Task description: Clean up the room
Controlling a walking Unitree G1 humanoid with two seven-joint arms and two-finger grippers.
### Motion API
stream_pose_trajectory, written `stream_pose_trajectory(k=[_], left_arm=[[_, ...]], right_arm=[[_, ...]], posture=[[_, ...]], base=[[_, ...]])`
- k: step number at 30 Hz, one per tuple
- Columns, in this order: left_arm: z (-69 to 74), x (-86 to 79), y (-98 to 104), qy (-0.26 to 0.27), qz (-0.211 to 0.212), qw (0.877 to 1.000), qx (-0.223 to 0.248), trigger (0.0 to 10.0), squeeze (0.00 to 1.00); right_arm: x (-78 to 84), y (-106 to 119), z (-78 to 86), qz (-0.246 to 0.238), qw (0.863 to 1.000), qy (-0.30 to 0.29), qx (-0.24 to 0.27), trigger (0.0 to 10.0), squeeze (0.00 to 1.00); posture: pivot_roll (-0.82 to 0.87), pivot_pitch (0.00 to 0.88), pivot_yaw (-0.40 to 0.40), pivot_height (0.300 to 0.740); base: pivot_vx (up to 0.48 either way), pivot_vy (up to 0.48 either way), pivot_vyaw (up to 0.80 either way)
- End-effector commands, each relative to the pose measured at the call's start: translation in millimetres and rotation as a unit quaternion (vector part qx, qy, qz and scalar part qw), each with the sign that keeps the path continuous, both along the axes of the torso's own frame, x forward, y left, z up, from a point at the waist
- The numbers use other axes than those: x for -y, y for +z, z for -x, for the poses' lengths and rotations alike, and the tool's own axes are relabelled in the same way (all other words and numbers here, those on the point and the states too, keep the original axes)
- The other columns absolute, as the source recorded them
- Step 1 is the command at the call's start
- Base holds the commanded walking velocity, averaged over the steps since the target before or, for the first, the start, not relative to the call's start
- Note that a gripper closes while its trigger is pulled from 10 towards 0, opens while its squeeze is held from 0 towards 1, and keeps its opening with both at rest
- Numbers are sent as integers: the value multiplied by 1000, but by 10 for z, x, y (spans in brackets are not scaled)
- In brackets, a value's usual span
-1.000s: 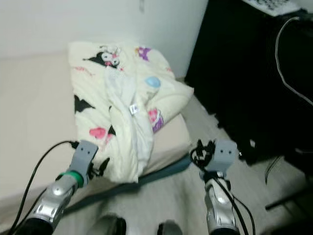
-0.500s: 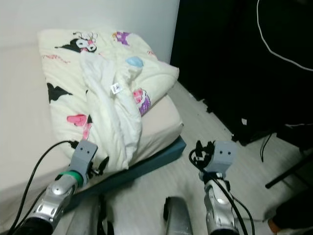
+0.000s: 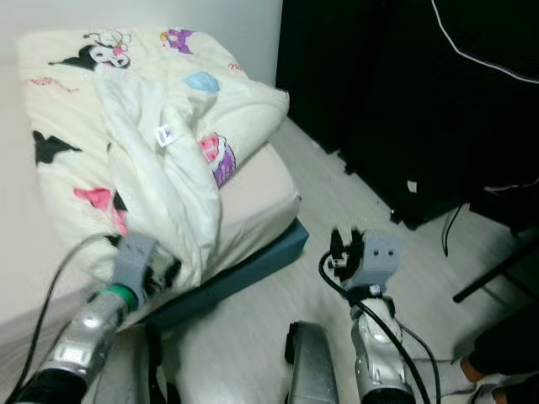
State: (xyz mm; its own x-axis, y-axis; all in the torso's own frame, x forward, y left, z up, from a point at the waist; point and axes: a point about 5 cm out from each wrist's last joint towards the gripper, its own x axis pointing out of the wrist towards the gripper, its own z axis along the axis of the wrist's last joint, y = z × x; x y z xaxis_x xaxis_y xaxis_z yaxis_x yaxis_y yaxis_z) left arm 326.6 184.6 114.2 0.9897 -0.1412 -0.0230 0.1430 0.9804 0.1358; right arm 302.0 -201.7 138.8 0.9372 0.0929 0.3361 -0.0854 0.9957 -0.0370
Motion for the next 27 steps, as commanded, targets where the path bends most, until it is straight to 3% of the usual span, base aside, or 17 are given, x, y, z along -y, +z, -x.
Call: stream_pose_trajectory(k=[1,3,4,5,7,8,11,13,15,19,20,21,22,25,26,27], left_arm=[[12,-99,218,-1,17,1000,24,10000,0],[55,-213,536,-9,20,998,62,10000,0],[55,-213,536,-9,20,998,62,10000,0],[87,-274,734,-9,23,996,84,10000,0],[126,-323,914,-8,25,994,104,10000,0],[107,-263,1061,-11,19,992,122,10000,0],[94,-213,1152,-13,15,991,134,10000,0],[63,-154,1224,-10,-10,990,143,10000,0],[-69,-2,1461,14,-48,988,147,10000,0],[-84,-25,1548,26,-47,988,148,10000,0],[-99,-36,1642,30,4,989,144,10000,0],[-99,-36,1642,30,4,989,144,10000,0],[-106,-37,1707,30,40,989,140,10000,0],[-245,130,1718,81,-19,989,122,10000,0],[-245,130,1718,81,-19,989,122,10000,0],[-382,206,1652,119,-24,987,106,10000,0]], right_arm=[[-3,57,18,-2,1000,13,5,10000,0],[-20,178,5,1,999,28,22,10000,0],[-20,178,5,1,999,28,22,10000,0],[-14,227,1,1,999,30,28,10000,0],[-4,264,-2,1,999,30,33,10000,0],[0,260,-10,-1,999,29,32,10000,0],[1,255,-16,-2,999,28,31,10000,0],[1,244,-20,-2,999,27,28,10000,0],[30,223,23,-4,1000,18,20,10000,0],[57,211,52,-4,1000,12,17,10000,0],[92,187,75,-6,1000,5,13,10000,0],[92,187,75,-6,1000,5,13,10000,0],[117,171,90,-8,1000,1,9,10000,0],[120,136,69,-17,1000,-1,-1,10000,0],[120,136,69,-17,1000,-1,-1,10000,0],[90,147,42,-20,1000,1,0,10000,0]], posture=[[1,123,23,505],[5,129,24,505],[5,129,24,505],[13,135,19,505],[13,135,19,505],[22,139,13,505],[22,139,13,505],[17,140,12,505],[3,143,15,505],[-11,145,24,505],[-6,147,23,505],[-6,147,23,505],[-6,147,23,505],[10,144,20,505],[10,144,20,505],[5,140,22,505]], base=[[0,0,0],[0,0,0],[0,0,0],[0,0,0],[0,0,0],[0,0,0],[0,0,0],[0,0,0],[0,0,0],[0,0,0],[0,0,0],[0,0,0],[0,0,0],[0,0,0],[0,0,0],[0,0,0]])
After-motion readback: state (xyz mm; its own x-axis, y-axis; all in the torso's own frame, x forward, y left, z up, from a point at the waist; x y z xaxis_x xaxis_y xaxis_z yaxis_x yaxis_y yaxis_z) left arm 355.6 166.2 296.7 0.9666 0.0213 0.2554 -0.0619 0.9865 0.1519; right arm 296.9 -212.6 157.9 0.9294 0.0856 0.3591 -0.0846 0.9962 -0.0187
